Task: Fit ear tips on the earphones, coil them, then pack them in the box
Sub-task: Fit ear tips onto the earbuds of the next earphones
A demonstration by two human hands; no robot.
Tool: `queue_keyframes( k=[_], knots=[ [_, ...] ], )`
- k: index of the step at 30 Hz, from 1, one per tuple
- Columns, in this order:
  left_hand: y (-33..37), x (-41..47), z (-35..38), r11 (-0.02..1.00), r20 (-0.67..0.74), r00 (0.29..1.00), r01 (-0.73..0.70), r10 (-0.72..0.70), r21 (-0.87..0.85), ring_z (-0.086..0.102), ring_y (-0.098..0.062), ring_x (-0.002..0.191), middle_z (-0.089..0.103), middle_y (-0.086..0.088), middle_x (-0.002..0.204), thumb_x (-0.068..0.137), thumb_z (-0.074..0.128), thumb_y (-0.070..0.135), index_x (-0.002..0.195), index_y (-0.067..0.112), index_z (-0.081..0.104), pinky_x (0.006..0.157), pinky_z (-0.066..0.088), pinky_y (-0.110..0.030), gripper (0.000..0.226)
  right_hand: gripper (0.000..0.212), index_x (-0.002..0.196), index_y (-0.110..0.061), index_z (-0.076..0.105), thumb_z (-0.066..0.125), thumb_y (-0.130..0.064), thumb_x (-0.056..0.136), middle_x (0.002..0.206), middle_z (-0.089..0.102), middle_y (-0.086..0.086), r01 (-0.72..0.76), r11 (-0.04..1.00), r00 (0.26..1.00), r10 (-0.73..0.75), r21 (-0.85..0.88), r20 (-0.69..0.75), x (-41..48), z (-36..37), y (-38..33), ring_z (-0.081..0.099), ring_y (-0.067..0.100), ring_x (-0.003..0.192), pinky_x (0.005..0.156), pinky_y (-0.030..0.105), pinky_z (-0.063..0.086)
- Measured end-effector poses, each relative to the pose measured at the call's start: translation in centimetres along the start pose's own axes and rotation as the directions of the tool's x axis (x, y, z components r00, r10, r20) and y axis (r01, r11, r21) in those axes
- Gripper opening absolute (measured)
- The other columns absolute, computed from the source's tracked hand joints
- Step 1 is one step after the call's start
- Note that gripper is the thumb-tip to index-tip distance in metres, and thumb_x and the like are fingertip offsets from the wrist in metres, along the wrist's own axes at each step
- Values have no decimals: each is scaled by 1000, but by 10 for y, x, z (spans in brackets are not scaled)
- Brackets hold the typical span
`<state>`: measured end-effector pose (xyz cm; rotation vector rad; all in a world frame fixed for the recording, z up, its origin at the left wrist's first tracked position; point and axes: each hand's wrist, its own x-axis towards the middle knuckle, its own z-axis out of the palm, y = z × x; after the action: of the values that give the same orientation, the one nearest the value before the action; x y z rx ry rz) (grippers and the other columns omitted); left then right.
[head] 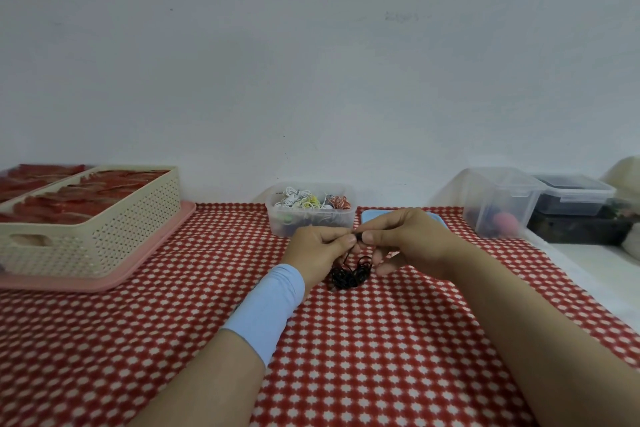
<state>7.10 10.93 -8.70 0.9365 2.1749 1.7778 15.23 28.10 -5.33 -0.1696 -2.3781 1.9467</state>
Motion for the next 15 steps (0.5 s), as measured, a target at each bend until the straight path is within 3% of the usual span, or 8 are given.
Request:
queue_keyframes(
  k=[7,11,15],
  knots=[
    [-2,-1,-1,995,34,999,-21,18,99,68,5,84,76,10,87,92,65,16,107,20,75,79,47,-6,18,17,100,-9,80,66,-2,94,90,76,12,-125,991,992,123,52,23,0,0,4,65,15,60,54,31,61],
    [0,-3,0,990,35,999,-36,31,133,63,11,69,75,11,78,92,64,11,104,17,76,75,47,-5,18,14,103,-7,79,71,-6,92,94,76,17,-152,988,988,151,-15,-26,1,1,4,67,17,61,55,33,62],
    [2,-2,2,988,25,999,-28,24,152,60,12,64,73,12,74,93,64,12,104,17,77,76,47,-9,18,11,99,-6,80,75,-7,89,85,77,15,-108,988,993,102,-109,-63,-1,0,-2,69,19,61,60,37,63]
  ],
)
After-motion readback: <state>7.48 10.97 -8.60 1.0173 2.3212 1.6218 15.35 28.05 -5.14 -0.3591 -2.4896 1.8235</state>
